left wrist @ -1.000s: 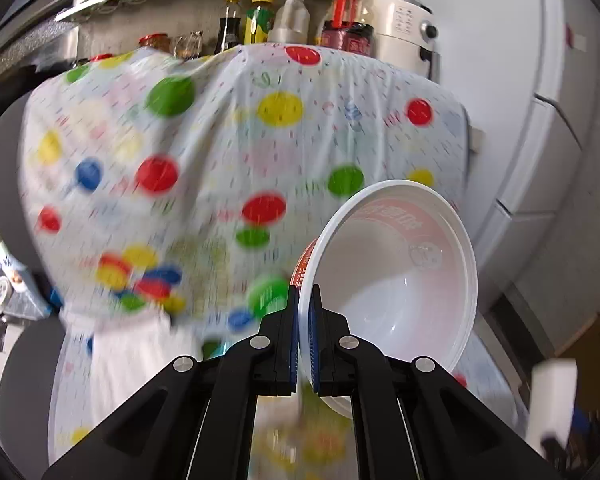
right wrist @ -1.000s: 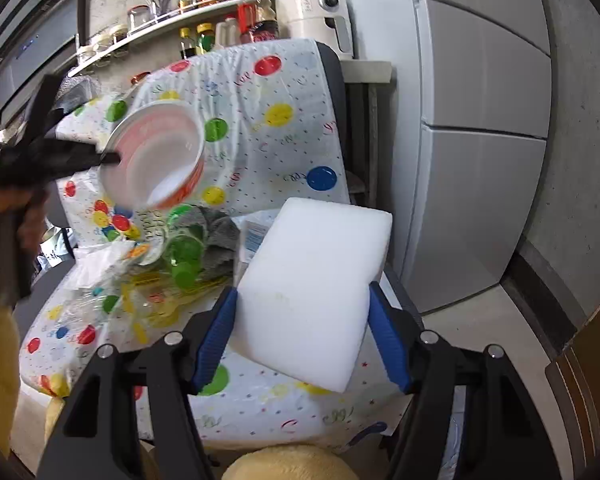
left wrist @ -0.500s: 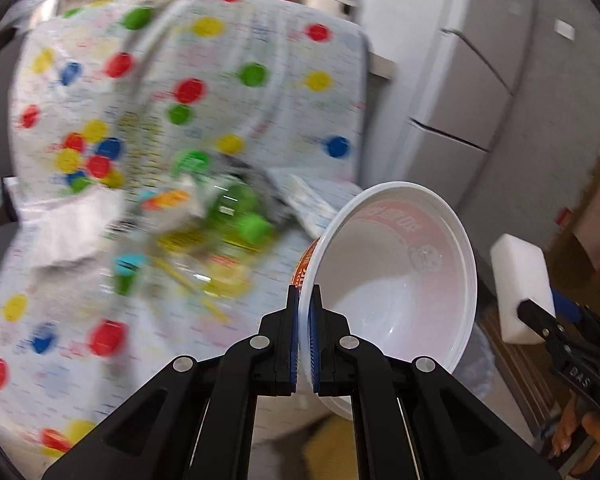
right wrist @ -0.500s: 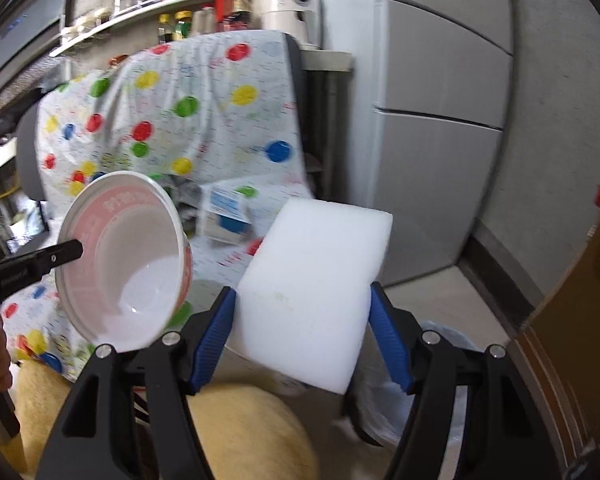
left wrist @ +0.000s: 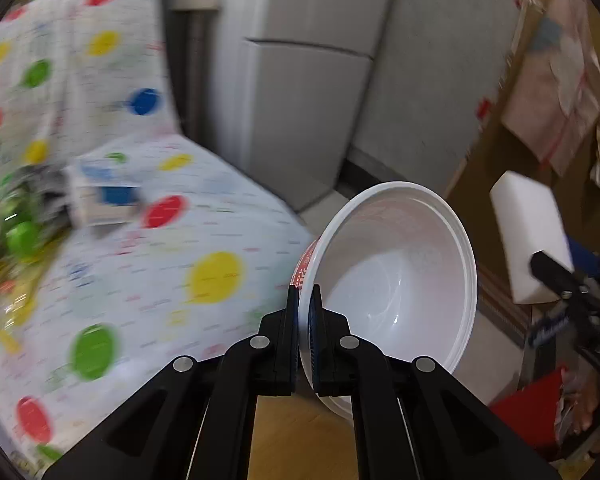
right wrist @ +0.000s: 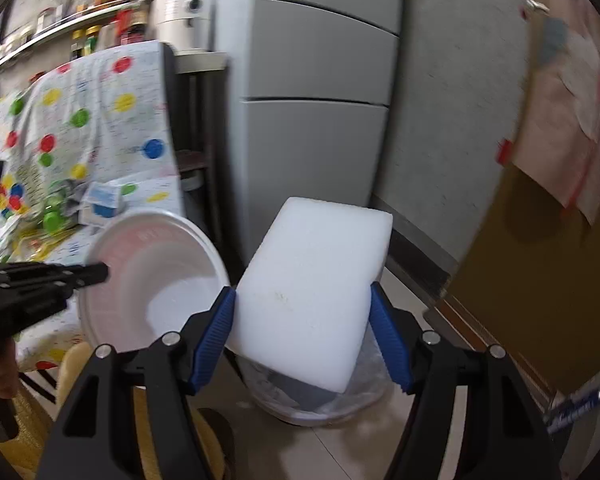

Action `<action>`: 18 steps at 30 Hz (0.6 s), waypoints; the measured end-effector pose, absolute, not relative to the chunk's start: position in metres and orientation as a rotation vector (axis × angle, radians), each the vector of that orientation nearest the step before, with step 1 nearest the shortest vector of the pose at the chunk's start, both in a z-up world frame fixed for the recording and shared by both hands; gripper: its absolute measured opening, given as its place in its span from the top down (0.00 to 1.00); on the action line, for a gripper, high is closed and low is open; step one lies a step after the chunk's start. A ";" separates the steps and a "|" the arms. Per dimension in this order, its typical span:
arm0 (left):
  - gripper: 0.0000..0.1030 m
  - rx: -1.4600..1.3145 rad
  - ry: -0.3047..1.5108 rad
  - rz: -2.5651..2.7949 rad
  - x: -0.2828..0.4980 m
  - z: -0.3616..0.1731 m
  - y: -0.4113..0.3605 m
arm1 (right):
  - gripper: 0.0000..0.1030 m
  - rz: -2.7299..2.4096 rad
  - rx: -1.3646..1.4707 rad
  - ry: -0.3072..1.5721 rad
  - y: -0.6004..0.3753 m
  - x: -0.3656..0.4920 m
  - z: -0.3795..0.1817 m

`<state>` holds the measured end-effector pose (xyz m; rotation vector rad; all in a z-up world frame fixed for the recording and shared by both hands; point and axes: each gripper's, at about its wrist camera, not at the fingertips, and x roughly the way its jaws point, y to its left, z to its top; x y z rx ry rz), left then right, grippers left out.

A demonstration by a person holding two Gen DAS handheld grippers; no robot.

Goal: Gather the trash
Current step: 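Carry the bowl and sponge to the bin and release both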

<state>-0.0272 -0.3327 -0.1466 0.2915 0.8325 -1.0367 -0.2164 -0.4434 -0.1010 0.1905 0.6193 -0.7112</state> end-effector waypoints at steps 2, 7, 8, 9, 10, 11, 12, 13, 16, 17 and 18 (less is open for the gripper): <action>0.95 0.337 0.842 -1.064 -0.037 -0.158 -0.361 | 0.36 -0.731 0.228 0.618 -0.458 -0.228 -0.107; 0.95 0.423 0.909 -1.114 -0.055 -0.197 -0.430 | 0.35 -0.747 0.294 0.645 -0.490 -0.237 -0.129; 0.95 0.433 0.924 -1.122 -0.057 -0.204 -0.441 | 0.35 -0.738 0.311 0.658 -0.497 -0.235 -0.136; 0.94 0.445 0.943 -1.130 -0.058 -0.213 -0.452 | 0.35 -0.729 0.324 0.668 -0.503 -0.234 -0.143; 0.93 0.450 0.958 -1.133 -0.058 -0.220 -0.462 | 0.35 -0.718 0.337 0.685 -0.511 -0.229 -0.152; 0.89 0.450 0.975 -1.137 -0.057 -0.225 -0.470 | 0.35 -0.716 0.343 0.694 -0.517 -0.225 -0.158; 0.80 0.444 1.013 -1.149 -0.054 -0.233 -0.481 | 0.33 -0.711 0.350 0.701 -0.524 -0.221 -0.164; 0.70 0.447 1.033 -1.146 -0.052 -0.237 -0.488 | 0.31 -0.702 0.363 0.710 -0.529 -0.213 -0.170; 0.38 0.449 1.004 -1.131 -0.047 -0.238 -0.497 | 0.25 -0.680 0.413 0.738 -0.548 -0.192 -0.193; 0.37 0.444 0.998 -1.135 -0.047 -0.235 -0.497 | 0.25 -0.678 0.425 0.745 -0.551 -0.187 -0.197; 0.38 0.437 0.992 -1.138 -0.045 -0.233 -0.496 | 0.23 -0.673 0.443 0.750 -0.554 -0.183 -0.202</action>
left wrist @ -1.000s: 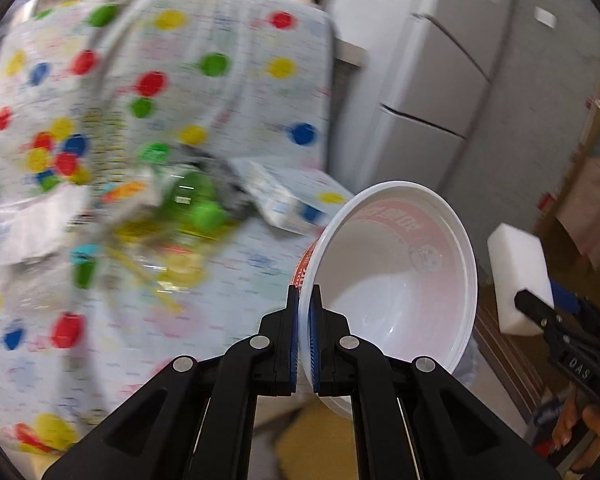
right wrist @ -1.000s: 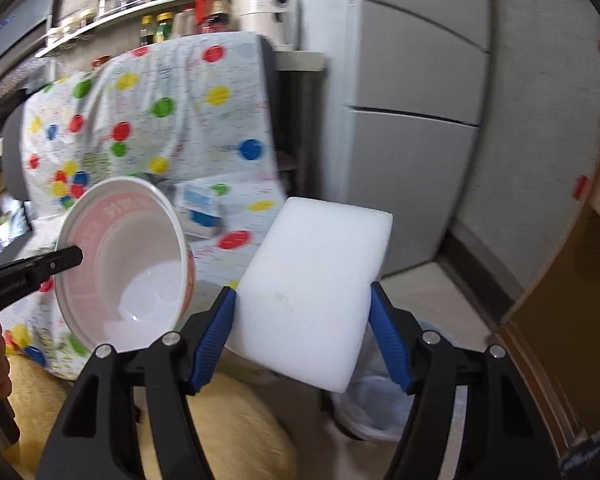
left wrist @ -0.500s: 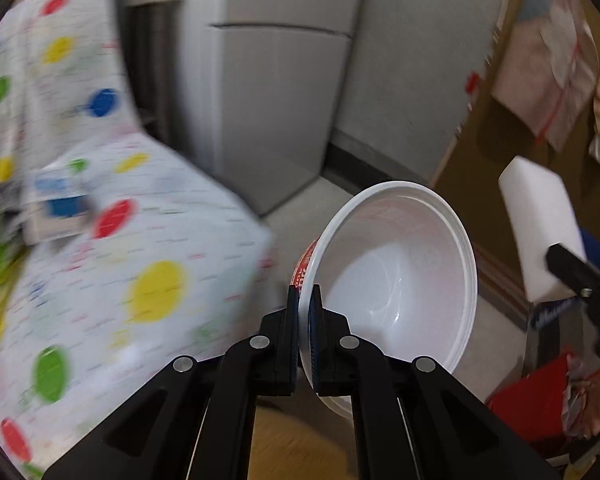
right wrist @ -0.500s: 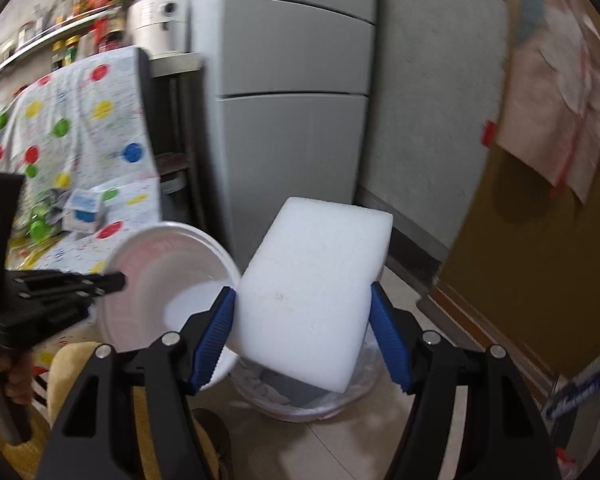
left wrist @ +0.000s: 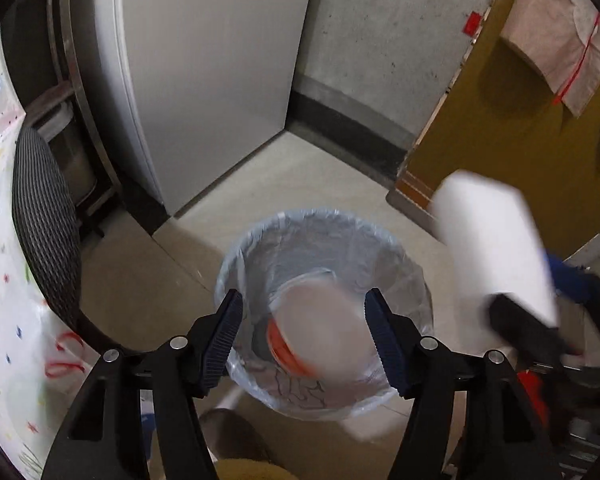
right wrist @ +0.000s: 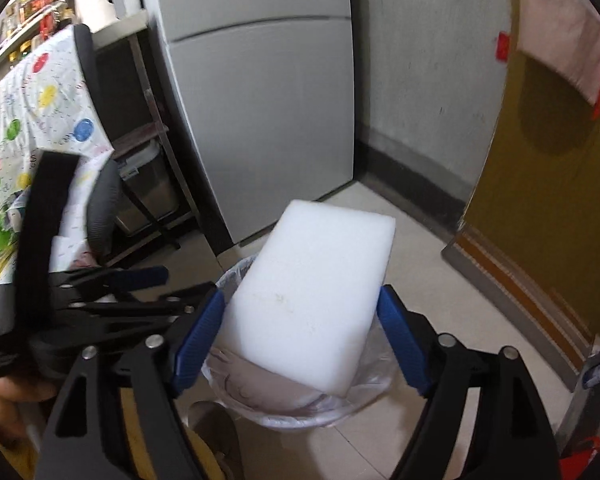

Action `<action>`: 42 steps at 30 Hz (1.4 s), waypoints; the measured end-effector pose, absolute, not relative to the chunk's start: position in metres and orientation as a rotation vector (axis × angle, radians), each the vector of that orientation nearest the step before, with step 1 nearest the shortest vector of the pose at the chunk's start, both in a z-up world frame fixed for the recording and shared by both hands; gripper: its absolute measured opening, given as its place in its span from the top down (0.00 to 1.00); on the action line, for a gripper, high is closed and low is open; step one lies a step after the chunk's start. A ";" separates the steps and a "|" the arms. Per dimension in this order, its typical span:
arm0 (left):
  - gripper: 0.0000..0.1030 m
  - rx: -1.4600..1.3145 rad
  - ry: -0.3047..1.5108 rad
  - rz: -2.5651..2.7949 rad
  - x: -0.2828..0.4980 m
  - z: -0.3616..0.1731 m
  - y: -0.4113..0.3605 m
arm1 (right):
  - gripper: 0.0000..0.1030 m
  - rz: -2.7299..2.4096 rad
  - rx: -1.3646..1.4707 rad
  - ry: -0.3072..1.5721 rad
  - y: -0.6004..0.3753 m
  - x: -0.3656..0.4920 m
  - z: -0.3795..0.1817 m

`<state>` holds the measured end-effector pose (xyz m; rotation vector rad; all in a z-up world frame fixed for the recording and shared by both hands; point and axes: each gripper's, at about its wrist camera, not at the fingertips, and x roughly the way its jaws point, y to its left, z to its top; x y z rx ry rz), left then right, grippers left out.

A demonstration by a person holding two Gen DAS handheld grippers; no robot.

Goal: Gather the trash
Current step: 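Carry the bowl and sponge to the bin and release both, then return to the chair and grasp the milk carton with the right gripper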

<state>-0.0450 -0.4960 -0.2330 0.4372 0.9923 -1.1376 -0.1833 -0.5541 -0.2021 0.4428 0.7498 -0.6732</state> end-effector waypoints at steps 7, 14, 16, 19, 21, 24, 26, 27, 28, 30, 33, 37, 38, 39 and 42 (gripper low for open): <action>0.37 0.372 0.941 -1.102 -0.031 -0.210 -0.470 | 0.21 -0.657 0.498 0.738 -0.554 -0.182 -0.205; 0.37 0.341 0.847 -1.111 -0.036 -0.173 -0.433 | 0.21 -0.672 0.484 0.672 -0.541 -0.201 -0.168; 0.37 0.341 0.836 -1.100 -0.037 -0.166 -0.423 | 0.21 -0.674 0.468 0.653 -0.534 -0.205 -0.155; 0.37 0.339 0.817 -1.076 -0.033 -0.153 -0.400 | 0.21 -0.665 0.439 0.625 -0.518 -0.206 -0.134; 0.37 0.329 0.814 -1.061 -0.029 -0.146 -0.384 | 0.21 -0.653 0.426 0.615 -0.509 -0.204 -0.125; 0.37 0.323 0.812 -1.010 -0.019 -0.137 -0.350 | 0.21 -0.618 0.405 0.595 -0.491 -0.197 -0.110; 0.37 0.320 0.813 -0.967 -0.012 -0.133 -0.329 | 0.21 -0.588 0.374 0.587 -0.475 -0.187 -0.100; 0.32 0.312 0.814 -0.939 -0.006 -0.130 -0.310 | 0.20 -0.574 0.364 0.585 -0.469 -0.183 -0.096; 0.29 0.306 0.814 -0.912 -0.001 -0.128 -0.298 | 0.20 -0.556 0.352 0.582 -0.461 -0.178 -0.092; 0.28 0.279 0.810 -0.847 0.010 -0.124 -0.266 | 0.19 -0.503 0.317 0.577 -0.441 -0.162 -0.081; 0.28 0.241 0.819 -0.736 0.030 -0.119 -0.218 | 0.19 -0.416 0.269 0.573 -0.412 -0.138 -0.071; 0.28 0.176 0.844 -0.604 0.057 -0.117 -0.159 | 0.19 -0.306 0.227 0.579 -0.376 -0.099 -0.065; 0.28 0.155 0.841 -0.564 0.063 -0.116 -0.142 | 0.19 -0.277 0.218 0.584 -0.368 -0.087 -0.067; 0.28 0.143 0.841 -0.539 0.068 -0.115 -0.131 | 0.19 -0.252 0.211 0.592 -0.360 -0.077 -0.069; 0.28 0.099 0.848 -0.469 0.082 -0.115 -0.096 | 0.19 -0.178 0.209 0.625 -0.343 -0.038 -0.080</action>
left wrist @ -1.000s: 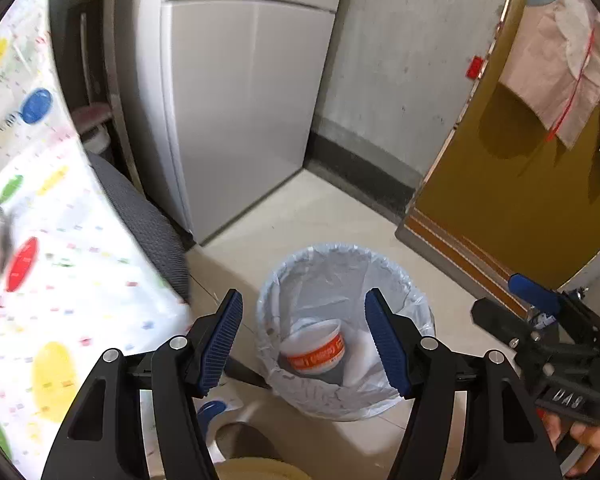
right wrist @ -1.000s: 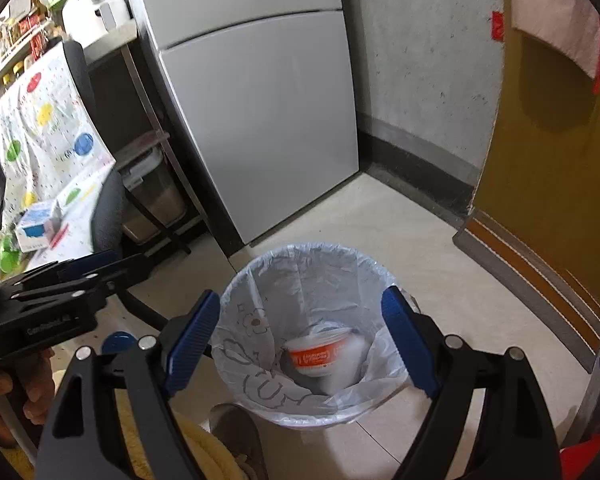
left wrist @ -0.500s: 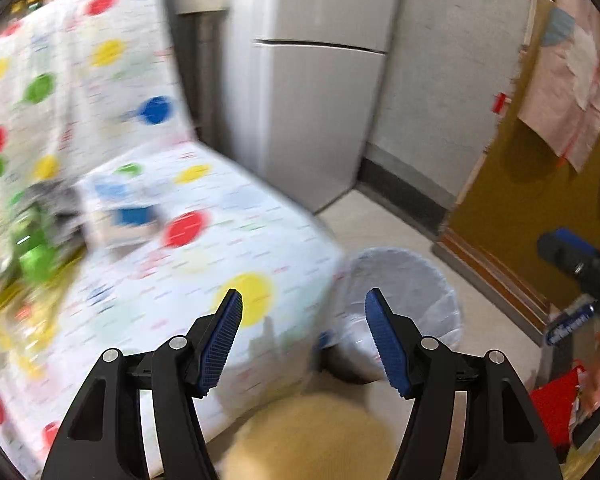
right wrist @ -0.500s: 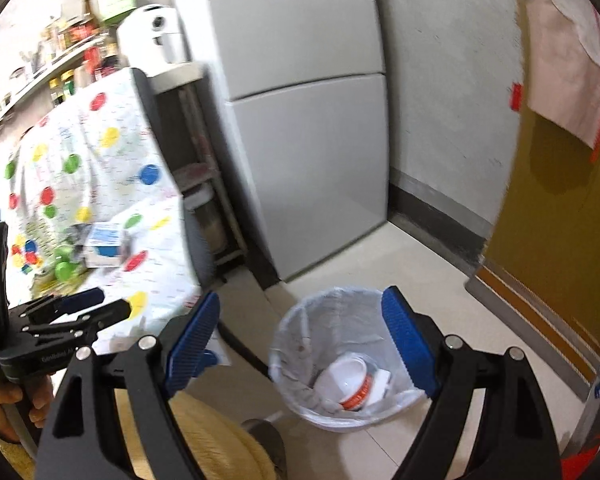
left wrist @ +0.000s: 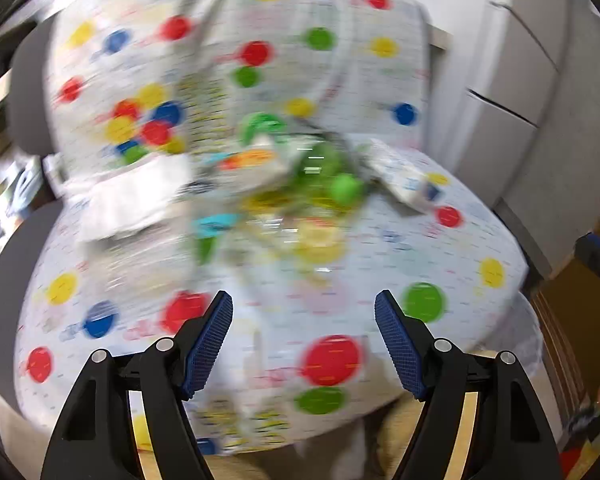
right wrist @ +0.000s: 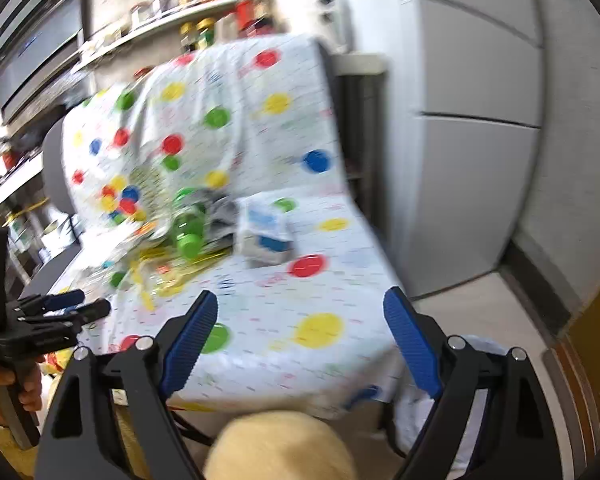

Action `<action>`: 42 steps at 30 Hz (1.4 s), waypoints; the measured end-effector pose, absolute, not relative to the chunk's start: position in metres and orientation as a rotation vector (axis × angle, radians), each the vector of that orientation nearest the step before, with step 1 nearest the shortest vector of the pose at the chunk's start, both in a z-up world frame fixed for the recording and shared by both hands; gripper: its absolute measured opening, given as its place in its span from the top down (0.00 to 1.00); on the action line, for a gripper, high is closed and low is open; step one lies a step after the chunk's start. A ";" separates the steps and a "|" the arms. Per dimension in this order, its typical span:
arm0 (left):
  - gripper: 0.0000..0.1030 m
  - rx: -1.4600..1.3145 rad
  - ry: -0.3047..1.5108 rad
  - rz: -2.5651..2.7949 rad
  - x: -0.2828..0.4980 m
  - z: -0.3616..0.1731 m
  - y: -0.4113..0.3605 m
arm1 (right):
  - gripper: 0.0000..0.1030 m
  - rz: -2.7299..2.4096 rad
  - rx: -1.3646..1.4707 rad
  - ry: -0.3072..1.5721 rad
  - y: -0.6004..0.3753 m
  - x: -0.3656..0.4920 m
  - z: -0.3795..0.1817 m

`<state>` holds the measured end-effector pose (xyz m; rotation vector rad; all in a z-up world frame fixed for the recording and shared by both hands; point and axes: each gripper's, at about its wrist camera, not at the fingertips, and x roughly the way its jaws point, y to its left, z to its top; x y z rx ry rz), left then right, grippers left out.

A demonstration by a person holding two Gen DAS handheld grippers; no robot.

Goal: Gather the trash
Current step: 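Return to the chair and grasp the milk carton with the right gripper, then grasp a clear plastic wrapper with the left gripper while the right holds the carton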

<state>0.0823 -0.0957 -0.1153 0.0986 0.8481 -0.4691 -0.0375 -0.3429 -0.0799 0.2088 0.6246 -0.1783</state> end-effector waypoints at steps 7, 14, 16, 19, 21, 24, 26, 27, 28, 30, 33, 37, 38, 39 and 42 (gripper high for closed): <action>0.18 0.064 0.860 -0.330 0.113 -0.126 -0.050 | 0.06 -0.121 0.223 0.668 -0.337 0.057 -0.114; 0.14 0.046 0.870 -0.261 0.134 -0.134 -0.040 | 0.06 -0.086 0.336 0.748 -0.359 0.118 -0.146; 0.14 0.044 0.874 -0.257 0.139 -0.134 -0.041 | 0.06 -0.081 0.396 0.765 -0.368 0.130 -0.154; 0.14 0.055 0.874 -0.248 0.142 -0.135 -0.043 | 0.06 -0.075 0.461 0.778 -0.379 0.142 -0.164; 0.14 0.054 0.877 -0.245 0.144 -0.135 -0.043 | 0.06 -0.063 0.500 0.788 -0.384 0.148 -0.169; 0.14 0.050 0.883 -0.240 0.145 -0.135 -0.042 | 0.14 -0.037 0.561 0.797 -0.389 0.156 -0.174; 0.14 0.049 0.887 -0.238 0.144 -0.135 -0.040 | 0.29 -0.033 0.586 0.806 -0.390 0.155 -0.173; 0.14 0.047 0.885 -0.236 0.143 -0.133 -0.039 | 0.30 -0.038 0.582 0.803 -0.389 0.153 -0.171; 0.14 0.045 0.884 -0.234 0.142 -0.132 -0.038 | 0.30 -0.045 0.553 0.795 -0.385 0.148 -0.165; 0.14 0.041 0.884 -0.229 0.140 -0.130 -0.034 | 0.31 -0.054 0.494 0.785 -0.379 0.140 -0.154; 0.14 0.034 0.883 -0.212 0.135 -0.127 -0.028 | 0.32 -0.089 0.371 0.764 -0.363 0.120 -0.134; 0.14 0.020 0.884 -0.196 0.130 -0.124 -0.019 | 0.32 -0.125 0.231 0.754 -0.341 0.090 -0.116; 0.14 0.020 0.884 -0.193 0.129 -0.124 -0.018 | 0.32 -0.126 0.199 0.753 -0.334 0.079 -0.112; 0.14 0.022 0.884 -0.190 0.128 -0.123 -0.016 | 0.32 -0.126 0.184 0.751 -0.331 0.072 -0.111; 0.14 0.020 0.877 -0.180 0.125 -0.121 -0.008 | 0.32 -0.127 0.138 0.725 -0.316 0.047 -0.101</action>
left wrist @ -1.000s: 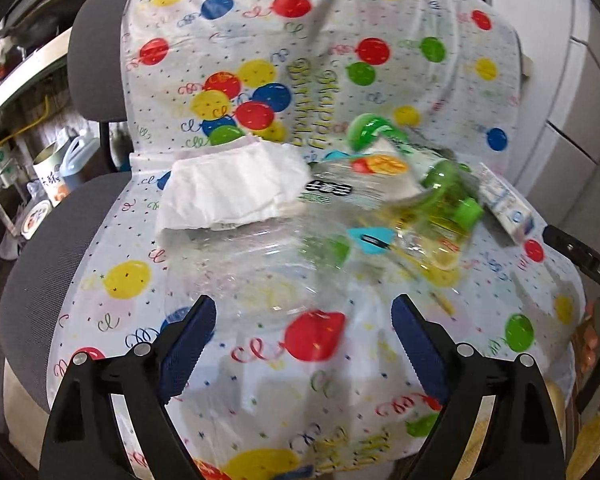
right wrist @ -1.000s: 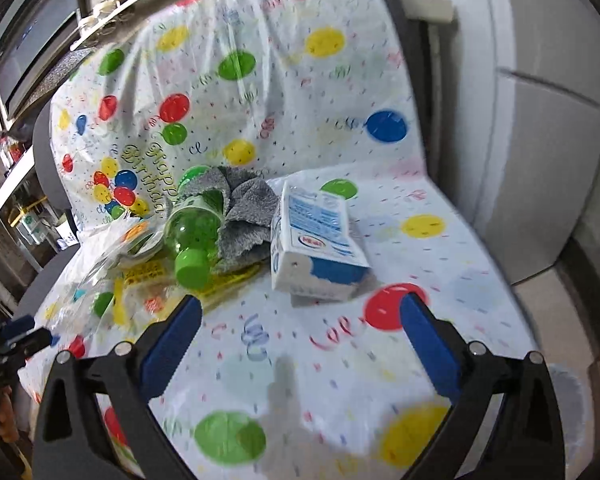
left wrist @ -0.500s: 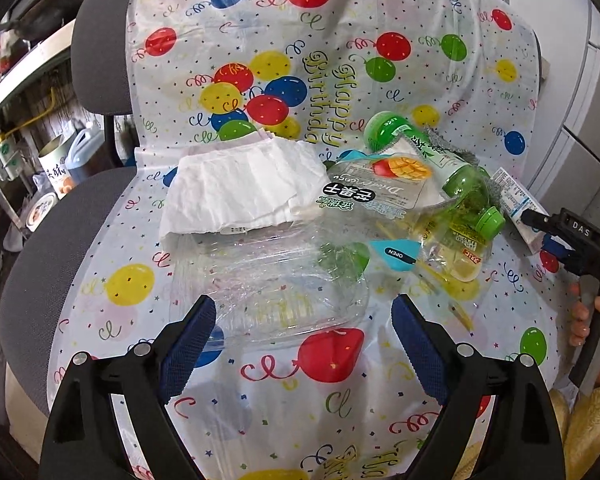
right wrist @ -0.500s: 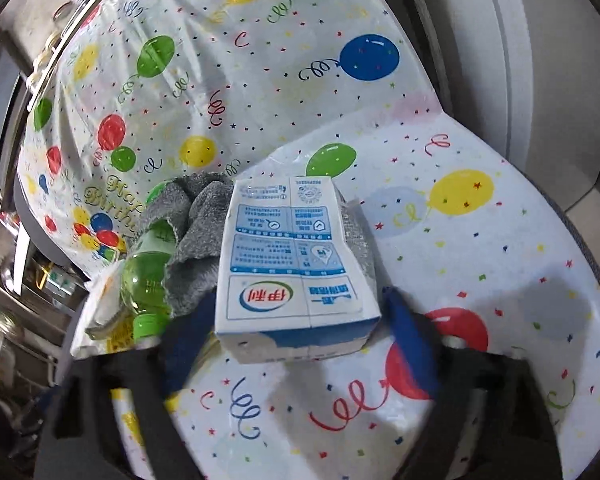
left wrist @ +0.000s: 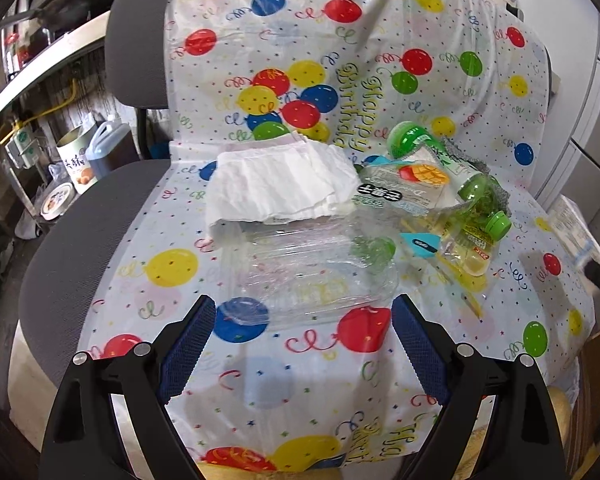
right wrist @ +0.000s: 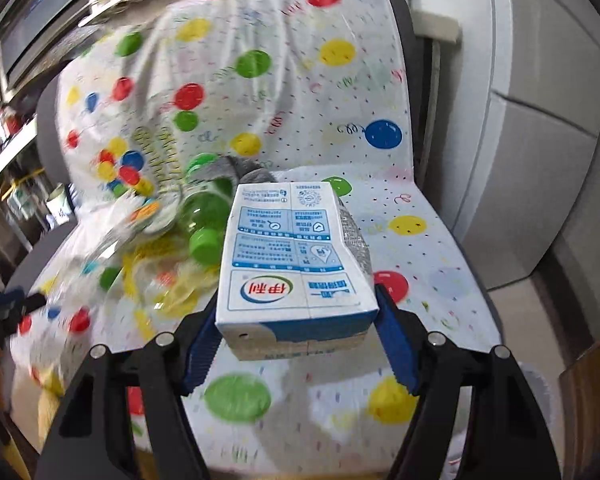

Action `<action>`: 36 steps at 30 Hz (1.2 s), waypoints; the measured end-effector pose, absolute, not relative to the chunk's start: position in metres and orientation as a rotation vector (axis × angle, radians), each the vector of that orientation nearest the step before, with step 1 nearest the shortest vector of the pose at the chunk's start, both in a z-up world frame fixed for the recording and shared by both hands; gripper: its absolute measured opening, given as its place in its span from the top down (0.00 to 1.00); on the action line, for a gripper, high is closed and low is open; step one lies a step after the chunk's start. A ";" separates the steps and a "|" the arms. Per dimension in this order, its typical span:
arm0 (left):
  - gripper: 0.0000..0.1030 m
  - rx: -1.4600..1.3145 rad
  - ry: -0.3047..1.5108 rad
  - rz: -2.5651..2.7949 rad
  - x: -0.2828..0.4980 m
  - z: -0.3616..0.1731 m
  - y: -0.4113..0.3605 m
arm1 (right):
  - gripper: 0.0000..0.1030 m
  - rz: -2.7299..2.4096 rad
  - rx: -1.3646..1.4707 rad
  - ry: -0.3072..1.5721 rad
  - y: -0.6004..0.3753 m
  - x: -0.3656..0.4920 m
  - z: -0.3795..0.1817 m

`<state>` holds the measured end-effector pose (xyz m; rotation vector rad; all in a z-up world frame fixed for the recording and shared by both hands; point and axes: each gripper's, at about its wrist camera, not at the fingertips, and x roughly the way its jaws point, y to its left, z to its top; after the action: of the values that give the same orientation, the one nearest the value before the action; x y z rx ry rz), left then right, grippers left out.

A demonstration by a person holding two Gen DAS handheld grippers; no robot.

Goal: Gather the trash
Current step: 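Grasp a clear plastic wrapper with the left gripper while the right holds the carton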

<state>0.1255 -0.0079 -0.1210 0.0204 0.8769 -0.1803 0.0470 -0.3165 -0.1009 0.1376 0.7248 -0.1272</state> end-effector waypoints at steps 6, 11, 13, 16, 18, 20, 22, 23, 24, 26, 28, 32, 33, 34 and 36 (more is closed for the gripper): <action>0.15 0.126 0.853 -0.285 0.120 -0.118 -0.032 | 0.32 -0.140 0.112 0.670 -0.300 0.020 -0.089; 0.15 0.130 0.873 -0.338 0.120 -0.128 -0.050 | 0.32 -0.143 0.095 0.655 -0.293 0.014 -0.083; 0.15 0.115 0.877 -0.340 0.121 -0.132 -0.047 | 0.32 -0.144 0.089 0.658 -0.293 0.012 -0.083; 0.15 0.059 0.875 -0.319 0.128 -0.131 -0.028 | 0.32 -0.145 0.089 0.660 -0.292 0.012 -0.084; 0.15 0.036 0.864 -0.275 0.136 -0.127 -0.012 | 0.32 -0.145 0.087 0.659 -0.291 0.013 -0.085; 0.17 0.013 0.860 -0.248 0.146 -0.124 0.000 | 0.32 -0.144 0.079 0.659 -0.289 0.016 -0.086; 0.21 -0.018 0.858 -0.224 0.158 -0.122 0.012 | 0.32 -0.140 0.075 0.658 -0.287 0.019 -0.086; 0.27 -0.029 0.862 -0.215 0.165 -0.122 0.016 | 0.32 -0.139 0.071 0.659 -0.286 0.021 -0.087; 0.30 -0.036 0.870 -0.216 0.169 -0.122 0.017 | 0.32 -0.139 0.068 0.661 -0.285 0.023 -0.087; 0.34 -0.039 0.867 -0.243 0.171 -0.121 0.014 | 0.32 -0.140 0.065 0.665 -0.285 0.026 -0.089; 0.34 0.002 0.838 -0.345 0.163 -0.116 -0.005 | 0.31 -0.144 0.068 0.669 -0.286 0.027 -0.090; 0.32 0.112 0.812 -0.470 0.147 -0.117 -0.045 | 0.31 -0.153 0.079 0.675 -0.291 0.027 -0.091; 0.32 0.141 0.812 -0.480 0.146 -0.119 -0.056 | 0.31 -0.155 0.081 0.675 -0.292 0.027 -0.091; 0.32 0.167 0.814 -0.477 0.146 -0.122 -0.064 | 0.31 -0.158 0.083 0.676 -0.293 0.026 -0.091; 0.32 0.203 0.822 -0.473 0.150 -0.129 -0.078 | 0.31 -0.163 0.087 0.676 -0.294 0.024 -0.091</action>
<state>0.1498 -0.0783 -0.1286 0.2026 0.8220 -0.4729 0.0243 -0.2942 -0.0915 0.0871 0.6757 -0.1630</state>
